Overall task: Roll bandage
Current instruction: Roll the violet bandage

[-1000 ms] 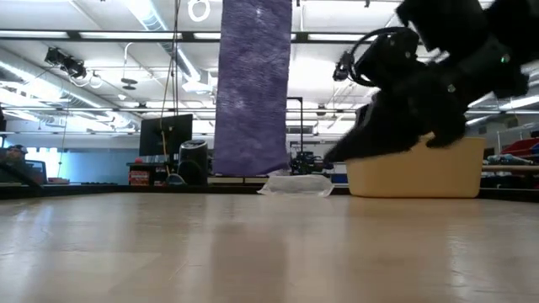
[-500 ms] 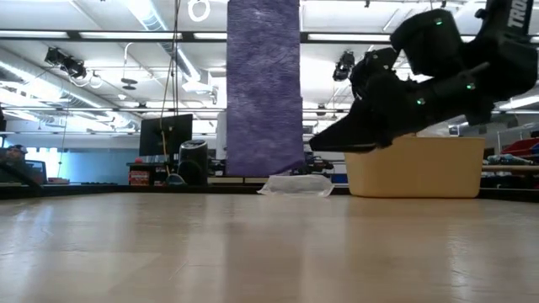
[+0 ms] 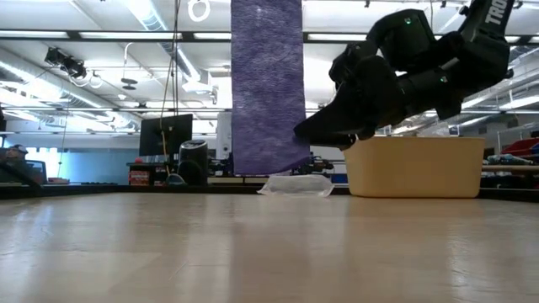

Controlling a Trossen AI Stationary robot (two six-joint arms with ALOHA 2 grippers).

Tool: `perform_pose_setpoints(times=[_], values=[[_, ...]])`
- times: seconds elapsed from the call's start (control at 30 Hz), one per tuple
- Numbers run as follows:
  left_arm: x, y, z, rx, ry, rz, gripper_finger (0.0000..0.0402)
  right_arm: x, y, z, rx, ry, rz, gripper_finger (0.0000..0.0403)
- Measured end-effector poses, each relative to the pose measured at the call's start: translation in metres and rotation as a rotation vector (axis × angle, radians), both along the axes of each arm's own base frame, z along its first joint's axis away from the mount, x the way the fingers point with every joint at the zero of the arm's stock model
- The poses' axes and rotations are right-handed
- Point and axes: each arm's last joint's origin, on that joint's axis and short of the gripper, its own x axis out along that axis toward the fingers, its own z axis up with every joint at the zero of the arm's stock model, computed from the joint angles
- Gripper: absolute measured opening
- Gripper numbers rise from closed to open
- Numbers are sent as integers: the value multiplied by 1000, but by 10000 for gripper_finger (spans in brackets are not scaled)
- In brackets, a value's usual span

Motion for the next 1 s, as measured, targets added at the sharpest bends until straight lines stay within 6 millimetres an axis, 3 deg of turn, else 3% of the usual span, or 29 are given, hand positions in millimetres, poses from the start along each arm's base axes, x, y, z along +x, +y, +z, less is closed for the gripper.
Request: perform_pose_setpoints(times=[0.33,0.63,0.77,0.93,1.0], values=[[0,0,1,21,-7,7,15,3,-2,-5,-23,-19,-31,178],[0,0,2,20,-13,8,15,33,4,-33,9,-32,26,170],[0,0,1,21,-11,8,15,36,9,-40,28,-57,35,129],[-2,1,0,47,18,25,15,35,19,-41,31,-59,29,26],[-4,2,-1,49,46,46,15,35,25,-39,28,-84,46,9]])
